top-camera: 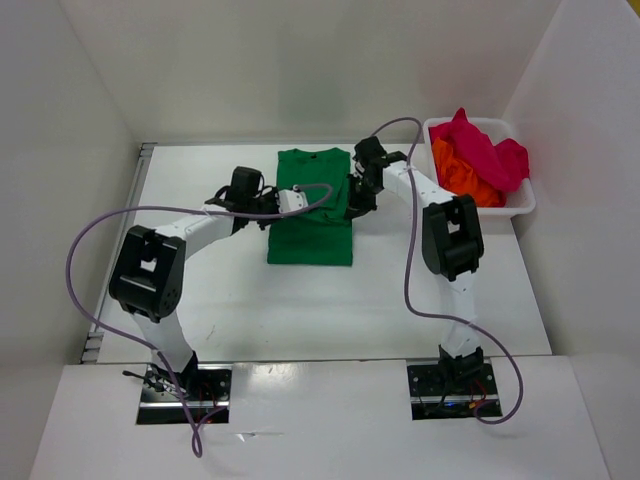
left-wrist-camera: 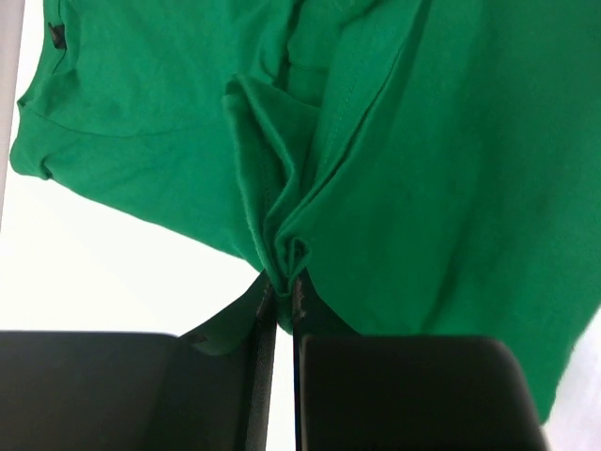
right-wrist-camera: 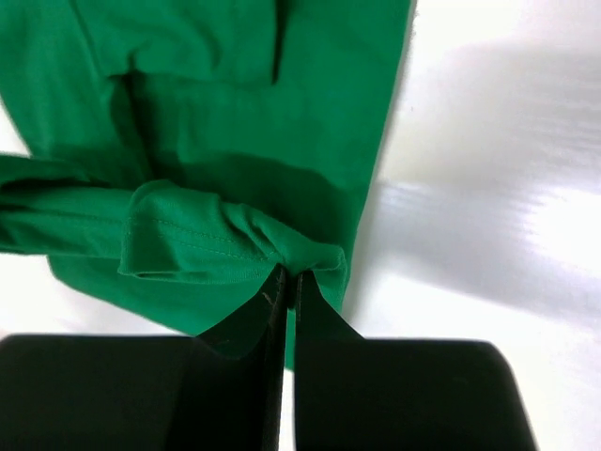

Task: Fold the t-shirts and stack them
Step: Fold the folded rectangular tshirt in 1/3 of the way

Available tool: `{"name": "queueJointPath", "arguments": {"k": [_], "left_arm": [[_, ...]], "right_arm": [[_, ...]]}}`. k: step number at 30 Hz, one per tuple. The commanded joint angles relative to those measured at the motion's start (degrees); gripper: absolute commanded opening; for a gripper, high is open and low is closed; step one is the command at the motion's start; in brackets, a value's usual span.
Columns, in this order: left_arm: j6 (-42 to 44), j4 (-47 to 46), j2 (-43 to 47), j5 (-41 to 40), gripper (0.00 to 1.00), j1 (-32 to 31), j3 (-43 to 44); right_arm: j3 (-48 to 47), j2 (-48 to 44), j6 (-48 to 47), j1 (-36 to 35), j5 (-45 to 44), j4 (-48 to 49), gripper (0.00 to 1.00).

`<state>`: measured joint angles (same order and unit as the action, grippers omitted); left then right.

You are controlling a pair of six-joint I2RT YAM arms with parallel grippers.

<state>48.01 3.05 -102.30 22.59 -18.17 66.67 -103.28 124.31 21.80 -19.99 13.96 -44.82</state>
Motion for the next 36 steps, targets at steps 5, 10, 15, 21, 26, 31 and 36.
{"name": "queueJointPath", "arguments": {"k": [5,10,15,21,26,31,36], "left_arm": [[0.8,-4.5,-3.1,2.8,0.09,0.8,2.2],[0.8,-6.6,-4.2,1.2,0.20,0.8,1.6],[-0.3,-12.2,-6.1,-4.8,0.69,0.8,-0.4],[-5.0,-14.0,-5.4,-14.2,0.84,0.8,2.7],[-8.5,-6.3,0.1,-16.7,0.84,1.3,5.3],[-3.0,1.2,5.2,-15.2,0.84,1.3,-0.5],[8.8,9.9,11.4,-13.7,0.91,-2.5,-7.5]], "right_arm": [[-8.3,5.1,-2.6,0.8,1.3,-2.2,0.04],[-11.3,7.3,-2.6,2.6,0.1,-2.7,0.32],[-13.2,7.9,-3.2,3.7,-0.5,-2.7,0.58],[-6.8,-4.0,-4.0,2.9,-5.3,4.3,0.50],[6.0,-9.4,-4.8,-1.5,-2.0,7.4,0.14],[8.1,-5.2,-2.6,-2.1,0.4,9.8,0.03],[-1.3,1.4,-2.0,-2.1,0.9,5.9,0.16]]}}
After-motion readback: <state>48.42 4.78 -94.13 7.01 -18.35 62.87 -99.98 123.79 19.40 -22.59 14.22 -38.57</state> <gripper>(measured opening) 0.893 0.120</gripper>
